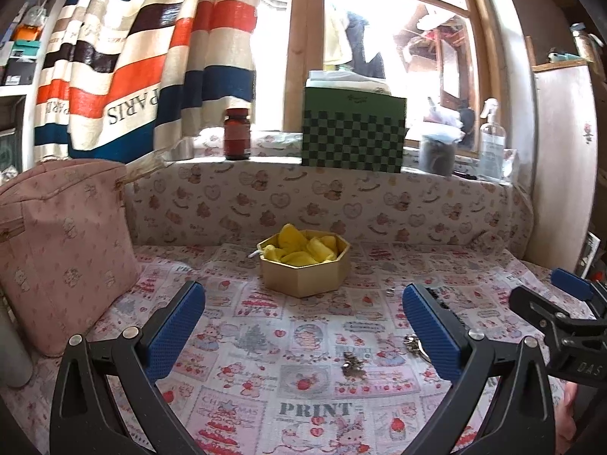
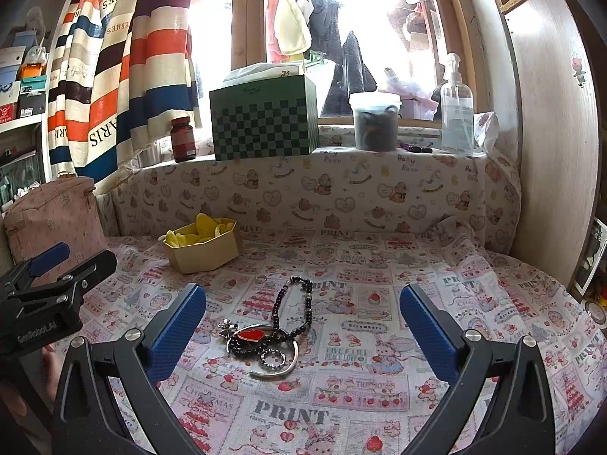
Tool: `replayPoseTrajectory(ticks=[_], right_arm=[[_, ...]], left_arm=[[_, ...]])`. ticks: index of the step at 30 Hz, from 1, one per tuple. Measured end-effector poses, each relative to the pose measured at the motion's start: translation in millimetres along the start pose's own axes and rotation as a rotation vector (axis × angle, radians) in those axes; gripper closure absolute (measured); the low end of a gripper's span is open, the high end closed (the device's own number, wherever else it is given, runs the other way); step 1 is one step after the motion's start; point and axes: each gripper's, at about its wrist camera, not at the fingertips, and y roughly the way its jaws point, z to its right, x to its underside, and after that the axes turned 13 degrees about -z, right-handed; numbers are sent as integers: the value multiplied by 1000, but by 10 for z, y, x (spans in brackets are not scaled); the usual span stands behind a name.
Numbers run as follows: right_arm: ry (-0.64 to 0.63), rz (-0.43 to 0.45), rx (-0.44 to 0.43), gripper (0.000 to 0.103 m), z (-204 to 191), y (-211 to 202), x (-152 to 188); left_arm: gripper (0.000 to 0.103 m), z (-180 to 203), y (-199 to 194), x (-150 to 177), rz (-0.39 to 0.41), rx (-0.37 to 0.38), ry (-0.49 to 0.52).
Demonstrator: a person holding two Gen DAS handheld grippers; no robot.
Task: Organize jewelry
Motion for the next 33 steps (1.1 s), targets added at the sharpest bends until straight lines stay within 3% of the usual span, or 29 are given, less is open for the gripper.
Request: replayPoseTrajectory(ticks=[11, 33], right_arm=[[1, -5, 1, 0, 21, 16, -6], [0, -1, 4, 0, 8, -6, -10]], left_arm=[[0, 100, -16, 24, 9, 15, 57], [0, 64, 33, 48, -7, 13, 26]])
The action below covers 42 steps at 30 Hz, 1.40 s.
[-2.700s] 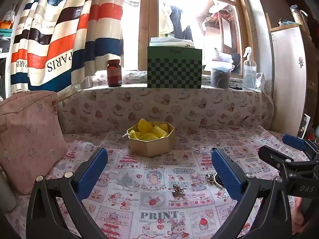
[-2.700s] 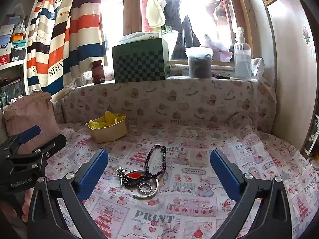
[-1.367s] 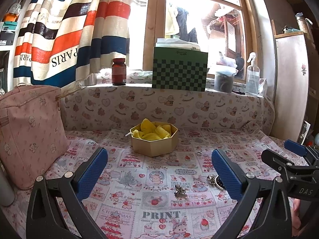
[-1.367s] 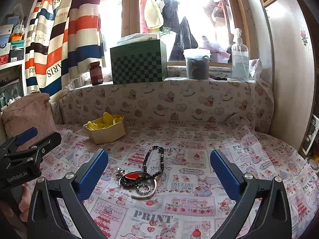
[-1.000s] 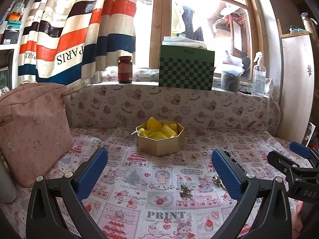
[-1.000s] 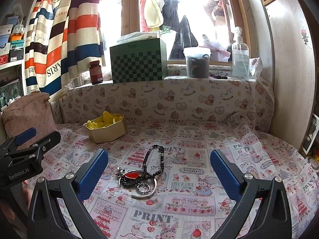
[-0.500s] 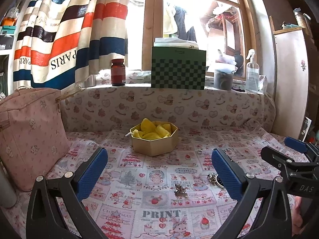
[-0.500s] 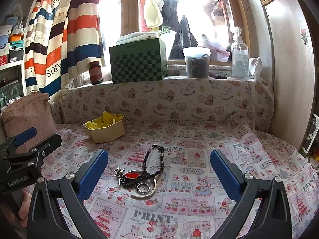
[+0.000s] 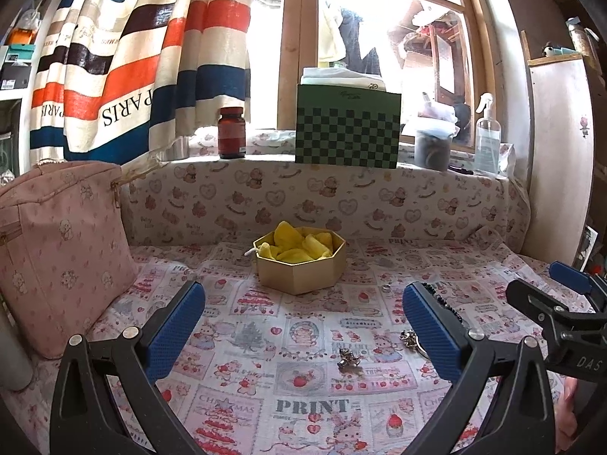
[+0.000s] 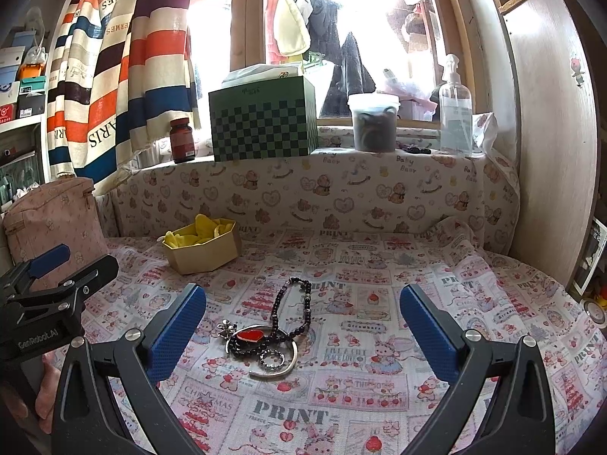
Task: Organize jewelry
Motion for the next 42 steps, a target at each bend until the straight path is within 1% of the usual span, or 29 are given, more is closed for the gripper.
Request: replayPoseTrajectory(ticks=[12, 29, 33, 39, 40, 42], right_arm=[[-3, 1, 2, 0, 11, -15, -10], [-22, 10, 9, 0, -8, -38, -5], [-30, 27, 21, 0, -20, -53, 0], [16, 77, 89, 0, 26, -148, 41], [19, 77, 106, 0, 29, -149, 45], [27, 70, 166, 0, 36, -146, 54]], left_arm=[[0, 36, -37, 23, 25, -9, 25], [0, 55, -23, 26, 10, -1, 36], [0, 57, -26, 23, 15, -4, 35], [0, 41, -39, 28, 18, -3, 25], [0, 29, -37, 26, 17, -2, 22], [0, -1, -25, 21, 10, -2, 6]])
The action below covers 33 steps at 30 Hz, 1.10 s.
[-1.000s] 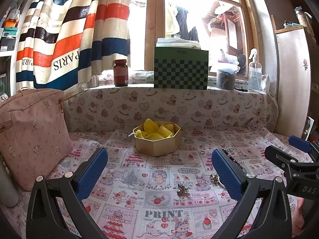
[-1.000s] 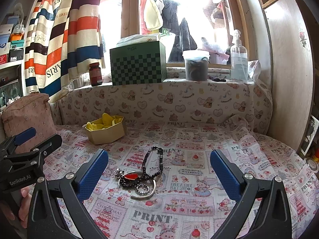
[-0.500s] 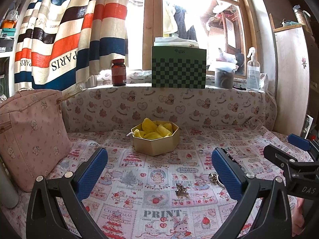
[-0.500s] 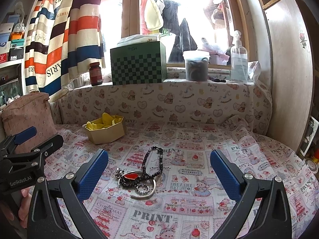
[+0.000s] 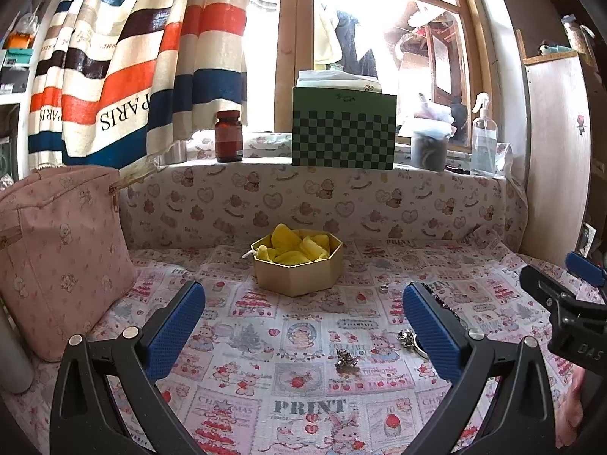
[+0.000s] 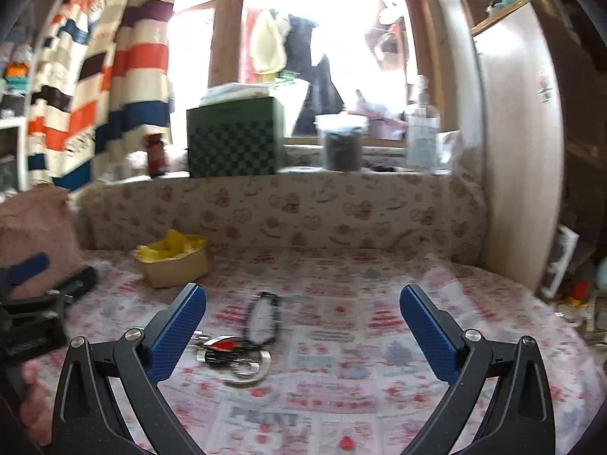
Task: Organize jewelry
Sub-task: 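Grasp the small silver charm with the left gripper while the right gripper grasps the black bead necklace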
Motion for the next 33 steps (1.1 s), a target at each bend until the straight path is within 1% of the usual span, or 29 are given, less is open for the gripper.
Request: replayPoseTrajectory(ticks=[2, 3, 5, 6, 7, 9, 11, 12, 14, 15, 17, 19, 20, 21, 22, 23, 24, 25, 26, 28, 29, 31, 33], right_arm=[[33, -61, 87, 0, 53, 46, -16], [51, -89, 96, 0, 77, 73, -37], [80, -140, 46, 0, 159, 147, -121], [78, -171, -8, 0, 197, 204, -199], [71, -194, -42, 0, 213, 239, -242], [40, -268, -120, 0, 232, 359, -385], [19, -311, -146, 0, 225, 465, -496], [14, -310, -137, 0, 211, 503, -549], [1, -281, -121, 0, 169, 554, -629], [-8, -264, -129, 0, 135, 580, -657], [-42, -267, -179, 0, 41, 676, -712], [-97, -308, -247, 0, -92, 828, -751], [-121, -313, -276, 0, -154, 886, -751], [-137, -316, -293, 4, -202, 916, -736], [-170, -328, -314, 24, -286, 976, -703], [-199, -352, -334, 37, -348, 1026, -668], [-219, -386, -367, 54, -400, 1087, -622], [-227, -420, -409, 60, -429, 1148, -564], [-232, -450, -443, 61, -454, 1198, -509], [-259, -512, -476, 70, -507, 1277, -400], [-291, -533, -491, 73, -553, 1296, -345], [-333, -540, -510, 82, -639, 1281, -268], [-356, -537, -522, 85, -703, 1253, -214]], left_arm=[[0, -52, 34, -21, -10, -39, -34], [0, -94, 53, -28, -19, -47, -56], [0, -205, 78, -31, -36, -27, -106], [0, -261, 83, -29, -37, -16, -131], [0, -311, 79, -23, -37, -6, -155], [0, -385, 54, -11, -26, 4, -192], [0, -404, 50, -6, -23, -3, -204], [0, -403, 57, -5, -28, -5, -204], [0, -400, 72, -7, -36, 3, -201], [0, -395, 81, -9, -41, 2, -199], [0, -397, 108, -18, -57, -27, -205], [0, -445, 140, -20, -72, -48, -232], [0, -486, 152, -17, -77, -73, -256], [0, -515, 159, -14, -82, -106, -274], [0, -526, 176, -17, -94, -154, -285], [0, -522, 195, -18, -105, -176, -284], [0, -517, 218, -20, -118, -171, -277], [0, -516, 231, -18, -123, -160, -266], [0, -501, 243, -23, -126, -154, -254], [0, -479, 234, -22, -120, -147, -239], [0, -473, 224, -22, -117, -141, -235], [0, -471, 219, -27, -116, -132, -237], [0, -467, 213, -26, -119, -130, -235]])
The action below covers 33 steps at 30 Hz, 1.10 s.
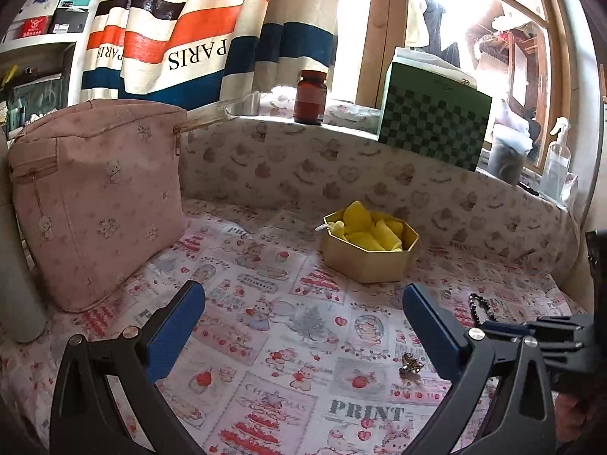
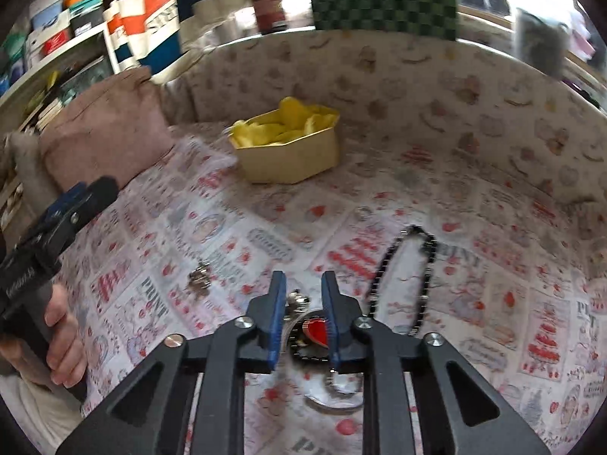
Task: Organize jewelry
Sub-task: 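Grasp the small silver charm with the left gripper while the right gripper grasps the black bead necklace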
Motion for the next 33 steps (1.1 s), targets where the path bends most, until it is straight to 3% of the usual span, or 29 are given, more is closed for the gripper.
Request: replayPoseTrajectory(ticks=[2, 5, 7, 9, 11, 17, 20, 24, 29, 32, 33], right_arm=[[-28, -23, 12, 85, -77, 68, 10], [-53, -47, 52, 91, -150, 154, 42], [-55, -30, 77, 93, -191, 143, 54], [-35, 5, 84, 93, -177, 81, 70], [-19, 55, 99, 93, -129, -14, 94], [87, 175, 82, 93, 167, -305, 56], [116, 197, 161, 93, 241, -359, 47], [149, 193, 137, 93, 335, -384, 35], [151, 188, 144, 93, 347, -347, 13], [147, 187, 156, 93, 336, -329, 18], [147, 185, 158, 93, 335, -325, 18]], left_arm=[[4, 43, 6, -14, -34, 11, 43], [28, 130, 25, -53, -109, 23, 119], [44, 156, 106, -91, -202, 90, 146], [69, 170, 221, -120, -311, 148, 152], [78, 222, 289, -128, -382, 182, 162], [78, 549, 279, -137, -484, 264, 230], [78, 719, 384, -143, -546, 213, 253], [78, 797, 543, -173, -599, 121, 249], [78, 772, 687, -158, -659, 99, 236], [94, 764, 668, -181, -649, 88, 241], [94, 756, 666, -193, -654, 105, 238]])
